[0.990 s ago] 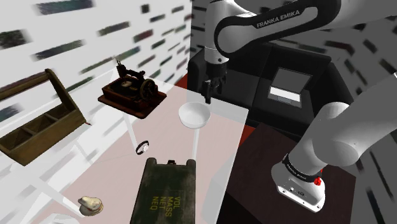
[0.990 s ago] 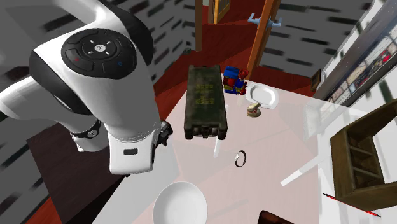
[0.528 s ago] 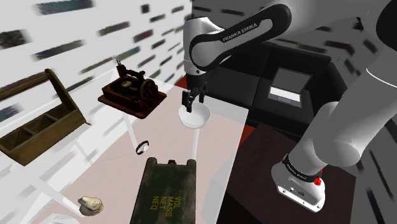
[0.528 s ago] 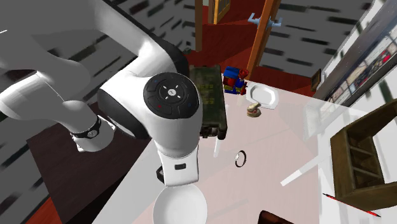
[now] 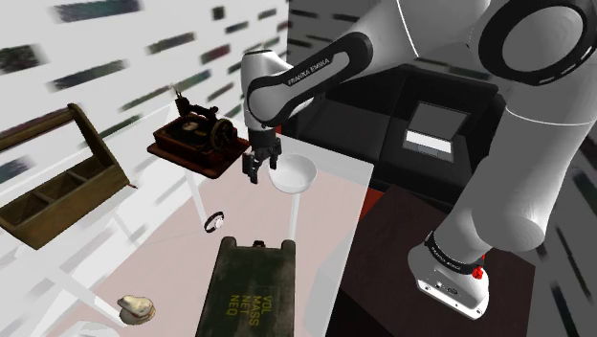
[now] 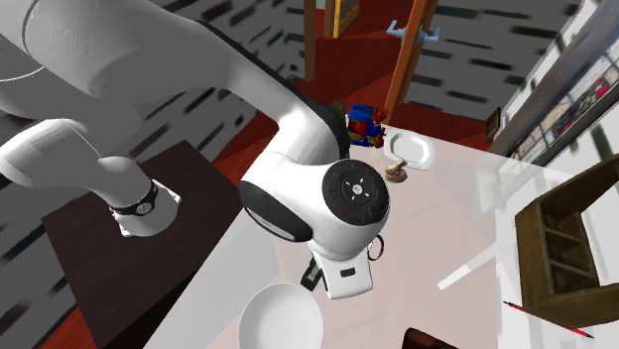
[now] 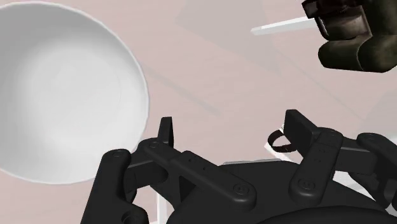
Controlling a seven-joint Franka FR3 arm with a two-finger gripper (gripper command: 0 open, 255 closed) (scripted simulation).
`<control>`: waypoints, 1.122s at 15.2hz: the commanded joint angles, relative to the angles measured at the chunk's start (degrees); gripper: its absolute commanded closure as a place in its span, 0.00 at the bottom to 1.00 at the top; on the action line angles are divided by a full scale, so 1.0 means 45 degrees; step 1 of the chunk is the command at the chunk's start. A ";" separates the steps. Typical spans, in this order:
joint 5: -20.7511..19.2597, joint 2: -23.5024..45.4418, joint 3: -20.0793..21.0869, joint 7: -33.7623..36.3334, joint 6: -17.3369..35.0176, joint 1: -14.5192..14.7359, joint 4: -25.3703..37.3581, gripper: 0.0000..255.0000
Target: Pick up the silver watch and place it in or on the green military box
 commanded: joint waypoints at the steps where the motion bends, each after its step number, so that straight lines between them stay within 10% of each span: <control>1: 0.0042 0.0950 0.0118 0.0005 0.0207 0.0147 0.0774 0.00; 12: -0.0048 0.6030 0.0573 0.0084 -0.0058 0.1103 0.6301 0.00; 17: -0.0061 0.6469 0.0566 0.0089 0.0555 0.1222 0.6140 0.00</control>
